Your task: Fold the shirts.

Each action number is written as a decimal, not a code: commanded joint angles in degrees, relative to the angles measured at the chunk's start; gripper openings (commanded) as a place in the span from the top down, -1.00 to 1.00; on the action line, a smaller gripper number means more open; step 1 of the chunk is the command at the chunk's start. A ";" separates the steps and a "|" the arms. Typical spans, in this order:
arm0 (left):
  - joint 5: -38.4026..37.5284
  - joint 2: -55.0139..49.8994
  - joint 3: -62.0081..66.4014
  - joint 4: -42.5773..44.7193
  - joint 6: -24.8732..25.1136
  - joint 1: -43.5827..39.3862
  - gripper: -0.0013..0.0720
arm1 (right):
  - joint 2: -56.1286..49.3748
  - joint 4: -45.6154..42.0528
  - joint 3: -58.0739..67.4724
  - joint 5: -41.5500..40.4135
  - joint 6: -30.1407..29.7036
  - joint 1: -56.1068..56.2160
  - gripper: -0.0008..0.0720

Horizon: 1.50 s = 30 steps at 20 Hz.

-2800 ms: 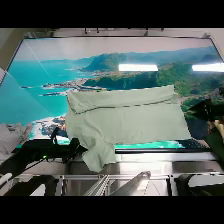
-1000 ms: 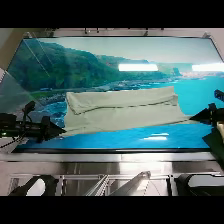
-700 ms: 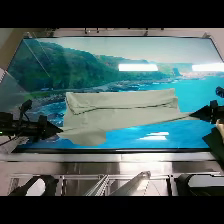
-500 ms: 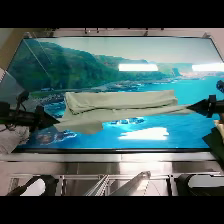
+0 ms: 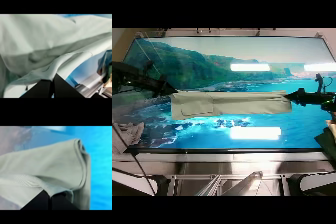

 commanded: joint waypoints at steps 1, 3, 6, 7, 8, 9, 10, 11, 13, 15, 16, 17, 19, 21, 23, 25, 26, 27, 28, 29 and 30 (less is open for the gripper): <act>0.33 -10.86 9.57 0.24 -1.22 -1.25 0.92 | -4.59 4.74 0.09 -5.99 -5.25 1.81 0.92; 0.61 -14.38 11.96 0.20 -1.60 -1.22 0.92 | -5.01 6.99 0.15 -5.90 -7.87 1.84 0.92; 1.81 -16.52 13.66 0.20 -1.55 -1.70 0.94 | -5.01 6.03 0.15 -4.17 -7.85 1.81 0.92; 2.67 -16.55 14.03 0.15 -1.53 -1.70 0.89 | -5.01 5.27 0.15 -3.52 -7.21 1.81 0.90; 3.43 -16.55 14.78 0.15 -1.53 -1.68 0.46 | -4.92 4.24 0.17 -2.75 -5.40 1.81 0.71; 4.57 -16.55 15.80 0.02 -1.55 -1.66 -0.20 | -4.55 4.02 0.20 -1.79 -5.03 1.62 0.39; 6.69 -16.55 17.42 0.00 -1.57 -1.31 -0.88 | -3.65 3.30 0.26 -0.72 -4.79 1.27 0.24; 8.92 -16.55 19.30 0.00 -1.92 -1.22 -0.99 | -2.34 1.14 0.79 0.57 -2.95 0.81 0.24; 13.68 -16.55 24.22 0.02 -3.89 -0.70 -0.99 | 1.27 -7.89 3.65 1.79 3.10 -0.63 -0.15; 17.31 -16.50 29.62 -0.04 -6.34 0.09 -0.99 | 3.74 -19.85 7.82 1.73 12.33 -1.18 -0.71; 18.05 -16.31 31.63 -0.13 -7.15 0.13 -0.99 | 3.72 -24.00 9.86 1.81 16.90 -1.03 -0.81; 17.35 -15.41 31.69 -0.35 -7.23 0.11 -0.99 | 3.17 -25.14 10.88 1.79 20.04 -0.92 -0.81; 13.77 -12.17 27.39 -0.33 -7.13 -0.07 -0.94 | 0.96 -23.37 11.19 2.08 21.66 -0.04 -0.81; 10.88 -10.43 23.85 -0.33 -7.13 -0.63 0.44 | -2.23 -21.18 11.19 4.00 22.97 1.53 -0.81; 11.37 -10.32 22.53 -0.37 -6.97 -1.40 0.90 | -4.98 -18.27 11.19 4.87 23.10 3.69 -0.76; 11.21 -10.34 21.53 -0.33 -6.95 -3.30 0.90 | -6.49 -16.74 11.21 4.94 23.15 6.14 -0.76; 10.71 -10.32 20.85 -0.33 -6.95 -4.70 0.90 | -7.02 -16.74 11.21 4.66 23.76 7.32 -0.76; 9.38 -10.34 20.02 -0.28 -6.91 -6.51 0.90 | -7.43 -16.44 11.23 4.37 23.74 8.50 -0.75; 7.21 -10.34 19.12 -0.28 -6.91 -8.41 0.90 | -7.78 -15.58 11.26 3.96 23.74 9.53 -0.38; 3.87 -10.34 17.90 -0.28 -6.91 -10.67 0.90 | -8.02 -14.10 11.26 3.23 23.67 10.29 -0.05; 0.70 -10.56 16.81 -0.26 -6.93 -12.98 0.90 | -8.09 -12.72 11.28 2.14 22.95 10.82 0.29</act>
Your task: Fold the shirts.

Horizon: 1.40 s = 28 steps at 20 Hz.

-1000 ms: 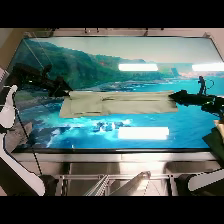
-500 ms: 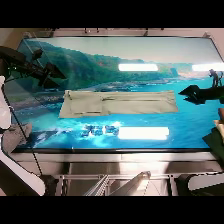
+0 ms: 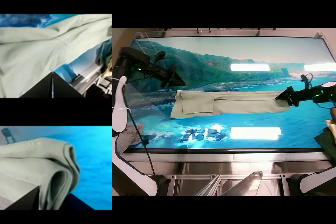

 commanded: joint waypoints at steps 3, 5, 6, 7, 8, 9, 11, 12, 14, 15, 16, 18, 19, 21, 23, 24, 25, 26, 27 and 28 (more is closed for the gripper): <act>-12.57 -4.55 -2.29 0.13 -0.02 -13.53 0.91 | -0.79 4.70 1.22 -0.28 -2.16 2.49 0.93; -13.57 -9.05 1.60 0.13 -0.04 -19.19 0.92 | 0.09 3.58 2.93 4.48 -2.16 1.49 0.93; -13.42 -11.34 4.26 0.15 -0.66 -21.66 0.92 | 0.83 3.65 3.85 6.95 -2.14 0.72 0.93; -12.72 -13.46 6.93 0.55 -2.23 -23.69 0.92 | 1.92 3.69 4.81 9.27 -2.12 -0.35 0.93; -12.04 -15.37 9.22 1.33 -3.43 -25.42 0.92 | 3.10 3.67 5.81 11.39 -2.14 -1.55 0.93; -11.50 -17.07 11.02 2.91 -5.38 -27.06 0.92 | 4.55 3.82 7.08 13.79 -2.12 -2.99 0.93; -12.11 -18.84 11.06 2.78 -6.73 -29.59 0.92 | 7.23 4.66 10.03 18.40 -1.73 -5.81 0.93; -13.31 -18.99 9.84 1.25 -6.69 -30.71 0.92 | 8.41 6.05 11.45 20.61 -1.44 -6.99 0.93; -15.50 -19.08 7.96 -3.50 -6.25 -32.79 0.92 | 10.10 9.60 13.20 23.93 -1.25 -8.22 0.93; -15.39 -19.08 8.39 -6.73 -4.57 -33.77 0.91 | 10.82 11.91 13.64 25.18 -1.05 -8.24 0.93; -14.45 -19.04 10.08 -10.73 -2.97 -34.25 0.91 | 11.50 14.97 13.68 26.27 -1.05 -8.07 0.93; -11.23 -17.22 14.21 -16.76 -0.31 -33.29 0.91 | 12.72 21.22 13.68 27.85 -1.05 -6.16 0.93; -9.90 -14.73 14.91 -16.90 0.26 -32.17 0.91 | 13.62 23.74 13.68 27.78 -1.05 -4.33 0.92; -6.88 -6.16 11.54 -16.59 2.73 -27.87 0.91 | 15.13 26.80 13.68 26.45 -1.07 1.27 0.92; -3.15 4.20 6.16 -15.98 4.13 -21.27 0.91 | 15.54 27.02 13.68 22.53 -1.01 9.38 0.92; -1.11 9.42 3.80 -15.85 4.61 -17.38 0.91 | 15.32 26.58 13.66 19.17 -0.33 14.51 0.92; 0.15 14.16 1.55 -14.82 5.11 -13.79 0.91 | 14.95 26.25 13.66 15.08 -0.22 19.65 0.92; 0.28 19.08 -1.01 -12.37 5.20 -10.12 0.91 | 14.34 25.40 13.66 10.10 -0.20 24.98 0.92; 0.50 23.15 -3.37 -9.81 5.20 -6.97 0.91 | 13.05 24.41 13.68 4.15 -0.17 30.73 0.92; 0.79 26.95 -6.03 -8.09 5.27 -3.87 0.91 | 11.06 23.52 13.68 -1.51 0.46 36.04 0.92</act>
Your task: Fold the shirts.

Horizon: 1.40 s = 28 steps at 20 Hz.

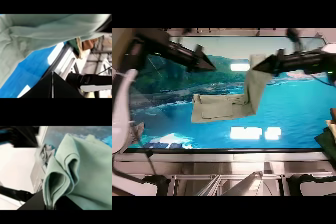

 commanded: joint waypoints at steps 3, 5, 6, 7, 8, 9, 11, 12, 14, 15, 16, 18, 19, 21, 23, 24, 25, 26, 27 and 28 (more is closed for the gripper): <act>4.09 19.87 -14.71 5.38 2.45 14.80 0.91 | -10.86 -1.22 0.07 -25.79 1.88 25.33 0.85; 4.22 24.11 -20.50 5.38 3.87 16.81 0.91 | -15.43 2.45 0.07 -30.25 0.17 29.49 -0.25; 3.89 26.12 -23.41 5.35 5.05 17.40 0.91 | -16.55 4.79 0.07 -30.18 -1.22 30.05 -0.22; 3.69 27.85 -26.10 5.35 5.64 17.97 0.91 | -16.63 6.32 0.07 -28.89 -2.16 29.70 -0.22; 3.78 29.27 -28.28 5.33 6.19 18.56 0.91 | -15.91 7.87 0.07 -26.27 -3.04 28.24 -0.22; 3.69 30.80 -30.69 5.35 6.78 19.23 0.91 | -14.71 8.15 0.07 -23.30 -3.21 26.03 -0.22; 3.54 33.62 -35.10 5.29 7.28 20.33 0.91 | -11.78 7.19 0.04 -15.89 -2.12 19.08 -0.22; 3.32 34.95 -37.18 5.35 7.74 20.63 0.91 | -10.14 5.14 0.04 -12.13 0.37 14.62 -0.21; 2.73 37.66 -41.64 5.38 8.98 20.61 0.91 | -6.91 -3.06 -0.15 -6.01 5.07 5.57 -0.20; 2.62 38.69 -43.71 5.33 9.05 20.59 0.91 | -5.22 -8.79 -0.52 -4.46 7.34 1.55 -0.19; 2.38 39.34 -45.07 5.29 9.05 20.59 0.91 | -4.11 -12.96 -0.98 -3.76 8.87 -0.90 -0.16; 1.14 42.32 -50.45 5.31 9.51 20.59 0.91 | -0.81 -29.05 -4.44 -3.69 12.50 -7.87 -0.59; 0.37 43.60 -52.39 5.31 9.53 20.59 0.91 | -0.81 -32.06 -6.01 -3.74 12.66 -9.09 -0.97; -1.51 45.92 -54.80 5.29 9.53 20.59 0.91 | -2.67 -32.35 -9.31 -4.74 12.63 -9.49 -0.97; -3.52 47.82 -56.22 5.31 9.49 20.61 0.91 | -6.71 -32.17 -9.66 -4.87 12.63 -7.56 -0.97; -3.80 48.54 -56.74 5.29 9.49 20.61 0.91 | -8.70 -31.30 -9.66 -5.27 12.63 -6.21 -0.97; -3.63 49.07 -57.07 5.27 9.44 20.59 0.91 | -10.84 -29.16 -9.66 -6.14 12.24 -4.66 -0.97; -3.17 49.27 -57.05 5.22 9.40 20.59 0.91 | -12.83 -26.10 -9.66 -7.41 11.23 -3.13 -0.97; -2.80 49.48 -57.05 5.25 8.96 20.59 0.91 | -14.56 -22.53 -9.66 -8.37 10.23 -1.64 -0.97; -2.51 49.53 -57.05 5.20 8.50 20.59 0.91 | -16.11 -18.36 -9.64 -8.90 8.90 -0.15 -0.97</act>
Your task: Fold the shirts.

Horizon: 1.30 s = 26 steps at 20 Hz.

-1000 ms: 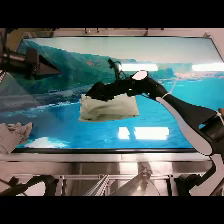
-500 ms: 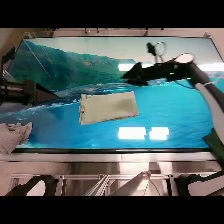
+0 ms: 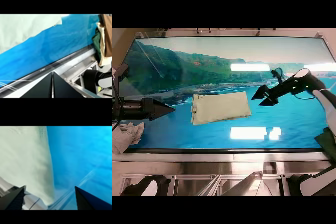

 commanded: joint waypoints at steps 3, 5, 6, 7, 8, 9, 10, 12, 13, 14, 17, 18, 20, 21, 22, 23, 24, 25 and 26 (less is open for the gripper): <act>0.94 1.07 -0.79 -0.09 -1.42 0.04 0.91 | -7.69 15.69 -0.35 -2.93 -3.91 7.58 -0.95; 0.96 1.07 -0.79 -0.09 -1.60 0.04 0.91 | -8.59 17.09 -0.33 -4.00 -3.93 9.60 -0.94; 1.03 1.07 -0.79 -0.09 -1.60 0.04 0.91 | -8.72 17.27 -0.31 -4.28 -3.96 10.14 -0.93; 1.22 1.07 -0.79 -0.07 -1.60 0.04 0.91 | -8.70 17.31 -0.31 -4.59 -3.93 10.43 -0.68; 1.40 1.07 -0.79 -0.07 -1.60 0.04 0.91 | -8.63 17.46 -0.31 -4.63 -3.98 10.45 0.05; 1.57 1.07 -0.79 -0.07 -1.60 0.04 0.91 | -8.46 17.46 -0.31 -4.55 -4.00 10.40 0.51; 1.97 1.07 -0.79 -0.07 -1.57 0.04 0.91 | -7.91 17.44 -0.31 -4.31 -4.61 10.38 0.81; 2.84 1.07 -0.79 -0.02 -1.57 0.04 0.91 | -4.28 16.81 -0.28 -4.42 -5.22 10.08 0.92; 2.86 1.07 -0.79 -0.02 -1.55 0.04 0.91 | -1.49 15.76 0.00 -4.37 -4.85 9.25 0.92; 2.80 1.07 -0.79 -0.04 -1.53 0.04 0.91 | 2.29 12.68 0.85 -4.17 -2.56 7.54 0.92; 2.69 1.05 -0.79 0.04 -0.81 0.04 0.91 | 16.31 -6.49 5.35 -2.23 9.09 -2.12 0.92; 2.69 1.05 -0.81 0.02 -0.07 0.04 0.91 | 21.38 -14.62 6.84 -1.33 13.81 -6.56 0.92; 2.60 1.05 -0.81 0.07 1.53 0.04 0.91 | 31.41 -29.46 8.33 2.91 22.95 -18.05 0.92; 2.58 1.05 -0.81 0.07 2.47 0.04 0.91 | 34.84 -33.53 8.31 6.60 23.82 -24.24 0.92; 2.29 1.03 -0.81 0.07 3.39 0.04 0.91 | 37.20 -36.85 8.11 11.17 23.82 -31.04 0.92; 2.05 1.01 -0.81 0.09 3.78 0.04 0.91 | 38.40 -39.26 7.39 14.40 23.80 -37.20 0.92; 1.99 1.01 -0.81 0.11 3.82 0.04 0.91 | 38.75 -41.20 6.36 16.35 23.71 -43.56 0.92; 2.01 1.01 -0.81 0.11 3.85 0.04 0.91 | 38.56 -42.36 5.05 16.59 24.02 -48.65 0.92; 1.97 1.01 -0.81 0.09 3.85 0.04 0.91 | 38.25 -42.36 2.82 14.60 25.49 -53.68 0.92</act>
